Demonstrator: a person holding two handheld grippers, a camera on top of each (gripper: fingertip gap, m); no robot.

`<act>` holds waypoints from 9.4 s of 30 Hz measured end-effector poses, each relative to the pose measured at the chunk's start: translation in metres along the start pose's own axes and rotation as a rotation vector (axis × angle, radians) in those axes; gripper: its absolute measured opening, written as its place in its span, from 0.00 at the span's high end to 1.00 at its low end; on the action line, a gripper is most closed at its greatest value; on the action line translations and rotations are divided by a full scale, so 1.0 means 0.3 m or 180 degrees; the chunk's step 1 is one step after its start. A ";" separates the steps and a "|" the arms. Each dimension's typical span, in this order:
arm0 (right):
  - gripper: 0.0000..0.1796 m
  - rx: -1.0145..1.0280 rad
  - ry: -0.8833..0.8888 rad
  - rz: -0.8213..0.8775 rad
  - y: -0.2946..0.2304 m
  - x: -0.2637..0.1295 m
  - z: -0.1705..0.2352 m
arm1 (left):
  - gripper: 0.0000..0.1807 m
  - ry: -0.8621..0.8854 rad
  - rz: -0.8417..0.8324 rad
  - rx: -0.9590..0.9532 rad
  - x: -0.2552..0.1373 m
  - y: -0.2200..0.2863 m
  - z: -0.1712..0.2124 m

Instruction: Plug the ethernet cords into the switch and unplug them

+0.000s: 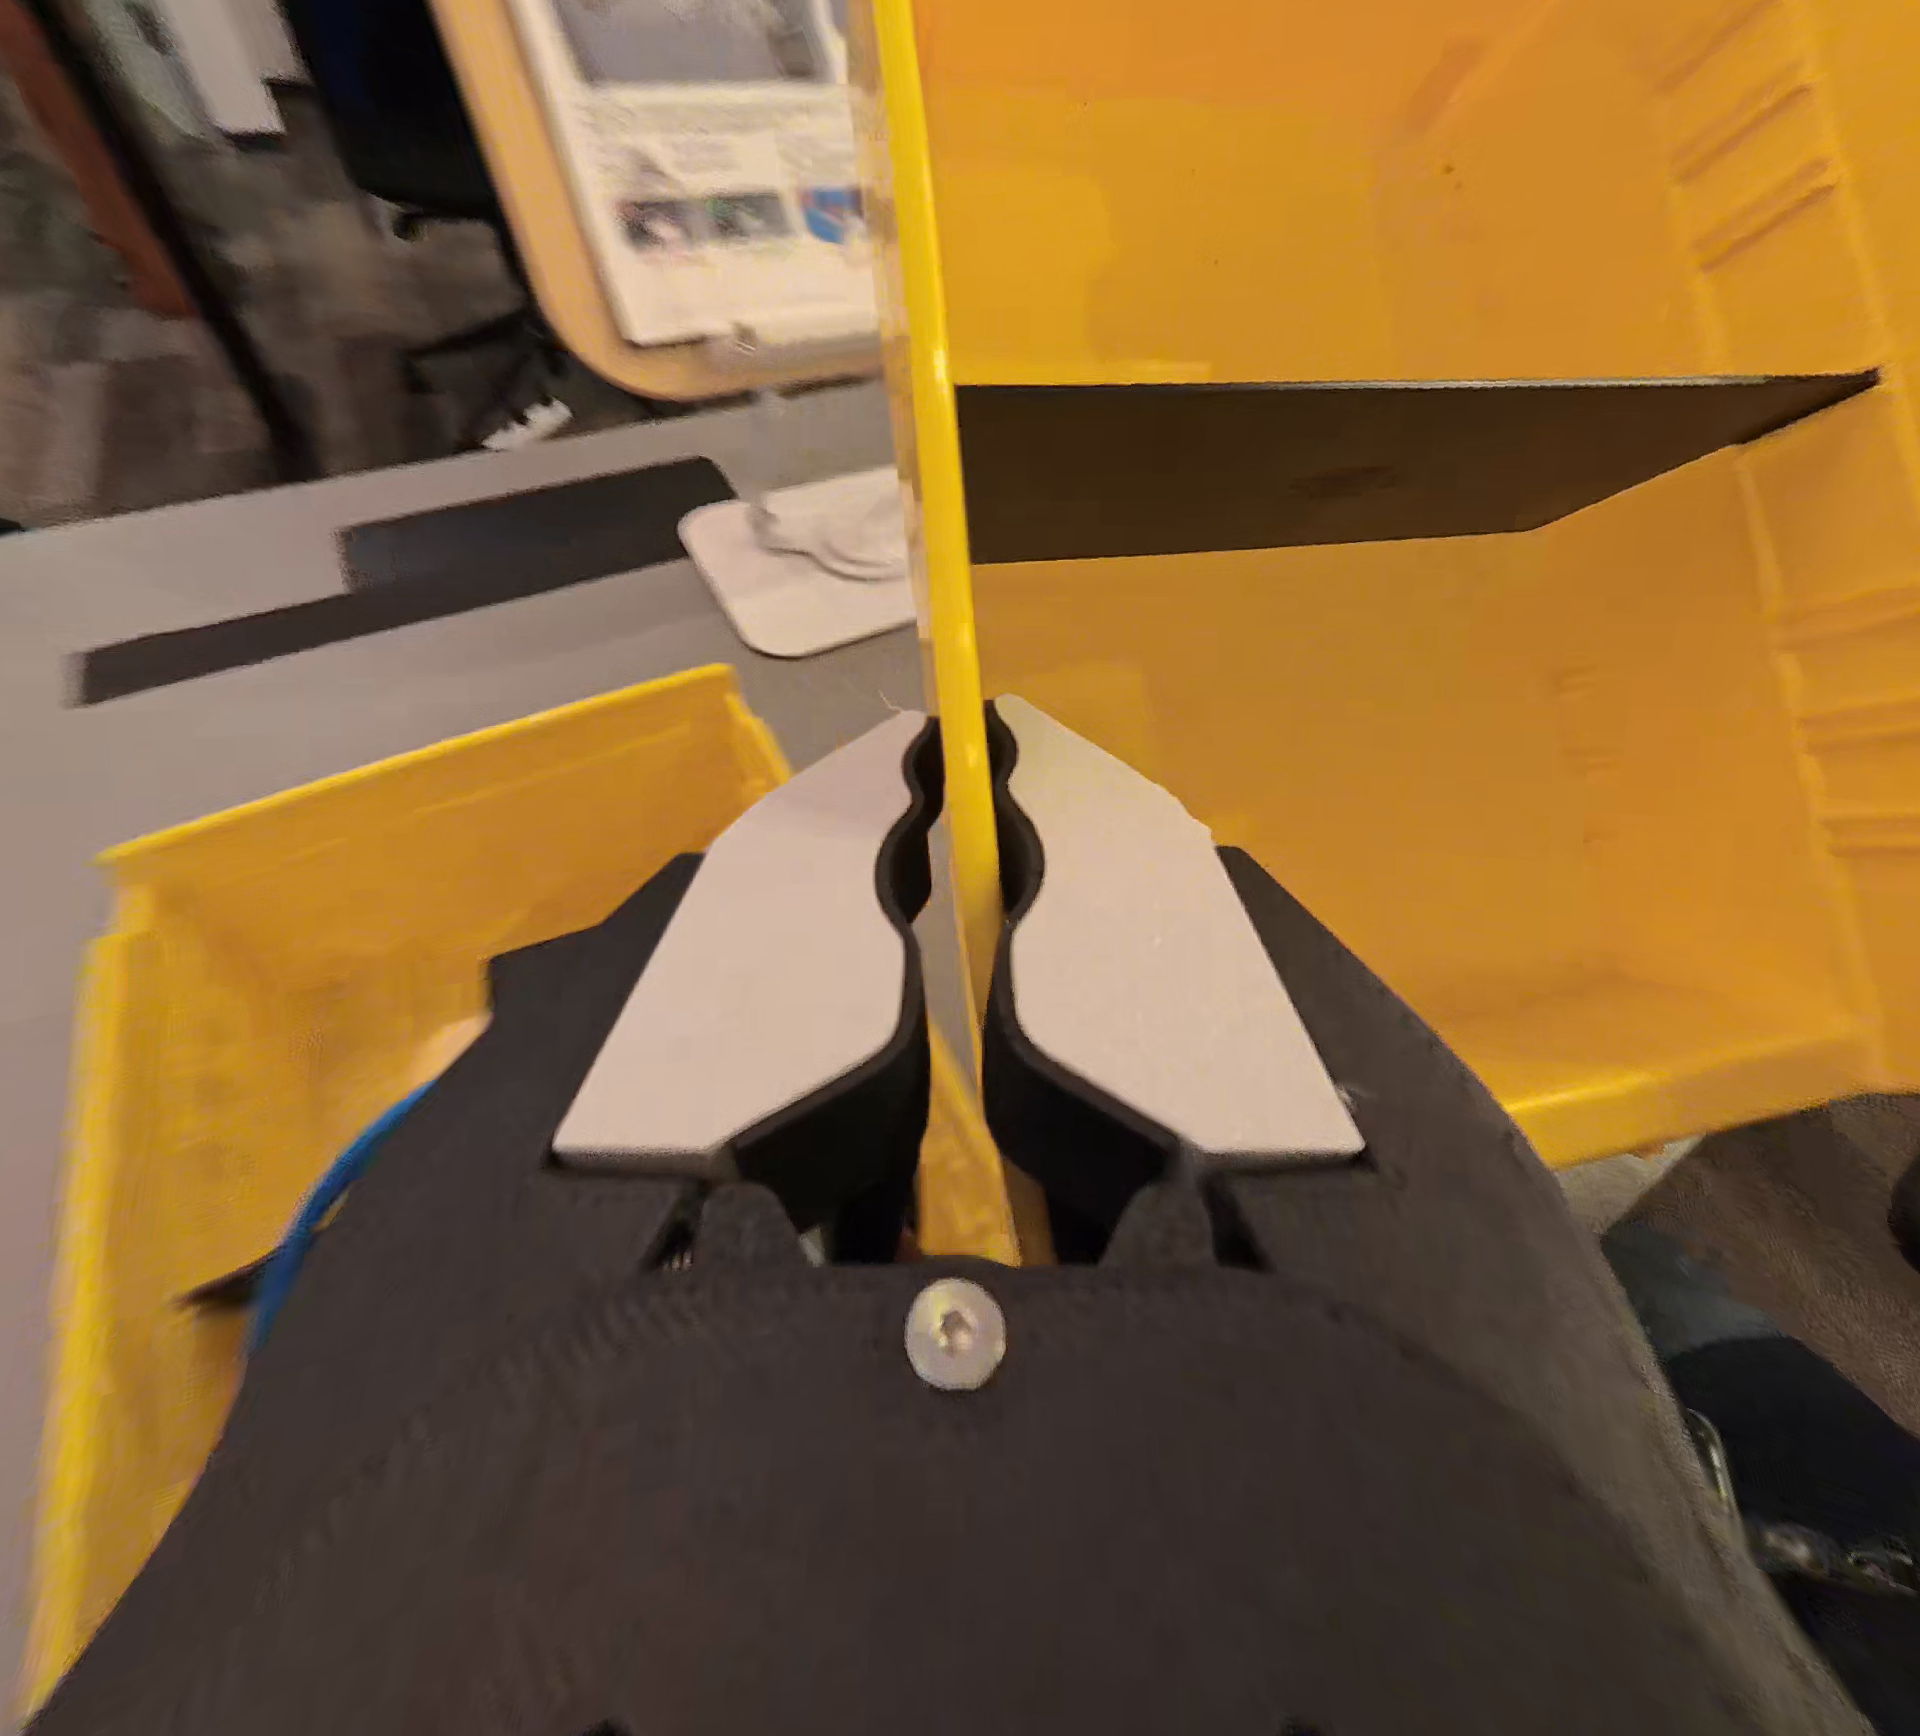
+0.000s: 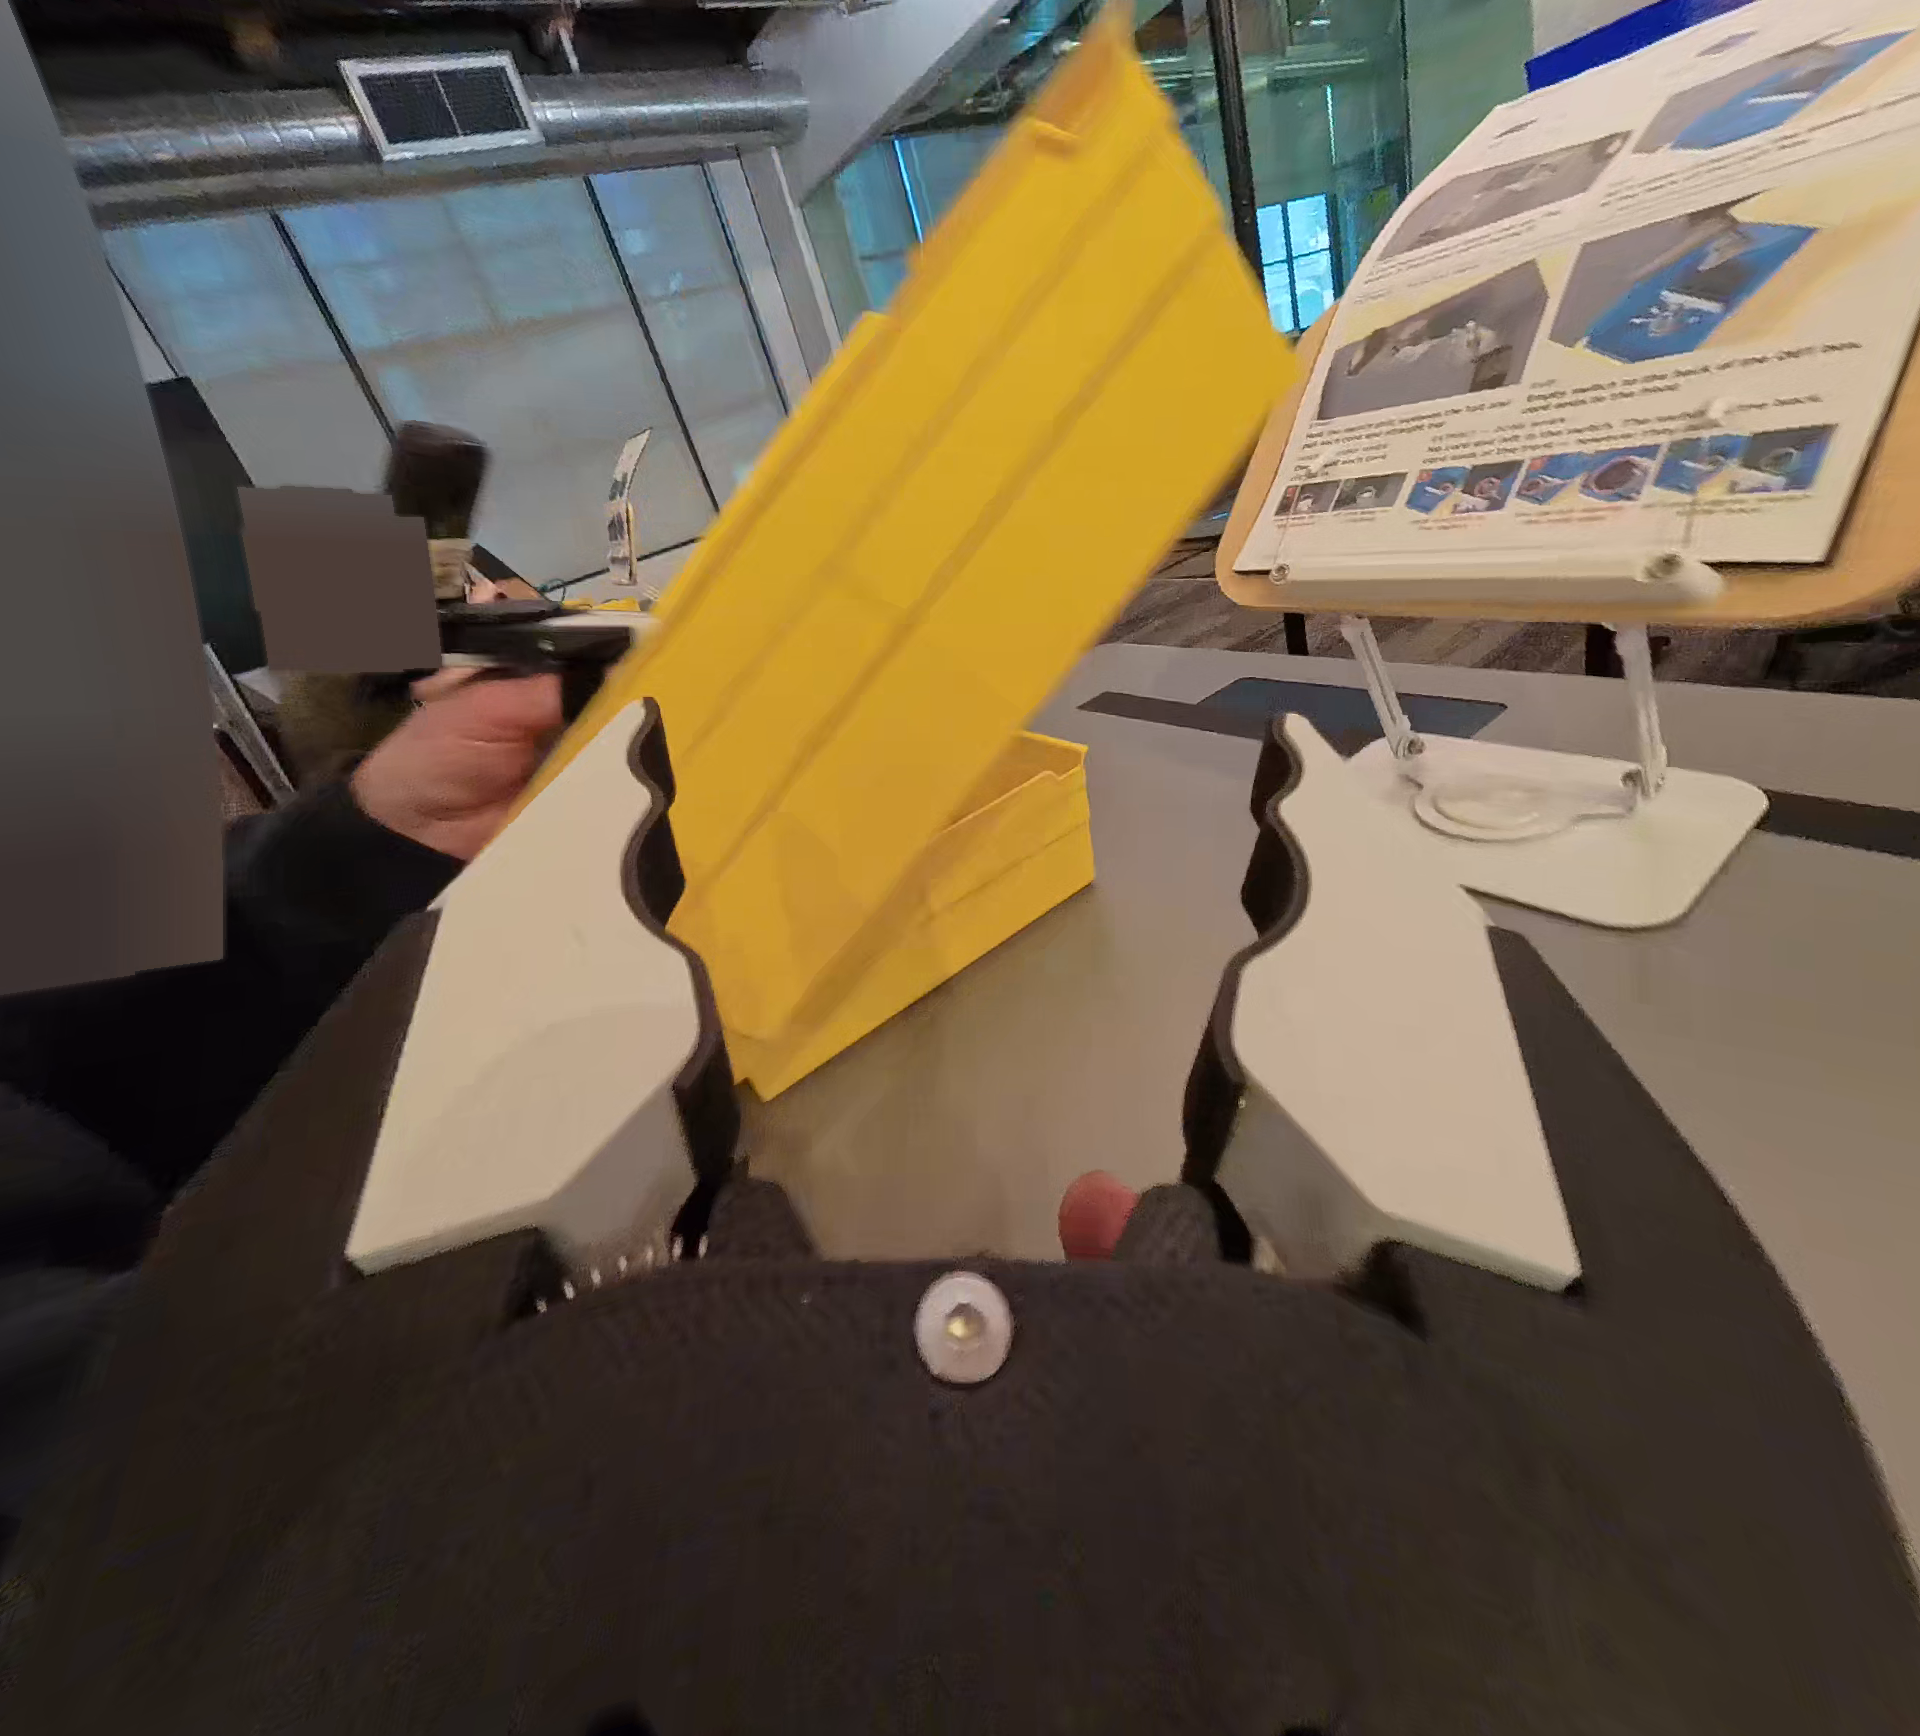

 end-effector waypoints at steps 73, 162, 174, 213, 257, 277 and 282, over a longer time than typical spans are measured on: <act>0.90 -0.0794 -0.2392 0.3269 0.886 -0.899 0.118 | 0.97 -0.1689 -0.1129 -0.0453 -0.449 -0.584 0.784; 0.68 -0.1628 -0.1347 0.0333 0.080 0.256 0.227 | 0.87 -0.0936 -0.0774 0.3841 0.193 -0.073 0.050; 0.59 -0.0698 -0.1354 -0.0172 0.044 0.477 0.352 | 0.87 -0.0671 -0.0857 0.4768 0.310 0.226 0.073; 0.66 -0.0424 -0.1149 -0.0364 0.127 0.403 0.325 | 0.72 -0.0471 -0.0396 0.4377 0.237 0.305 0.007; 0.66 -0.0206 -0.0960 -0.0557 0.239 0.228 0.383 | 0.93 -0.2789 -0.0046 0.2674 -0.403 -0.514 0.719; 0.66 -0.0217 -0.0917 -0.0546 0.240 0.226 0.369 | 0.94 -0.1911 -0.1148 0.2520 -0.622 -0.546 0.319; 0.66 -0.0206 -0.0907 -0.0537 0.246 0.223 0.369 | 0.93 -0.1772 -0.1447 0.2539 -0.674 -0.562 0.198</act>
Point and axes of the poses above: each gripper's, where its closed fingertips meet, x out along the fingers, z out of its underside, y = z × x across the jaws, the point moved 2 cm from there along -x, back along the fingers, and after that the axes turned 11 degrees about x, right-handed, at the moved point
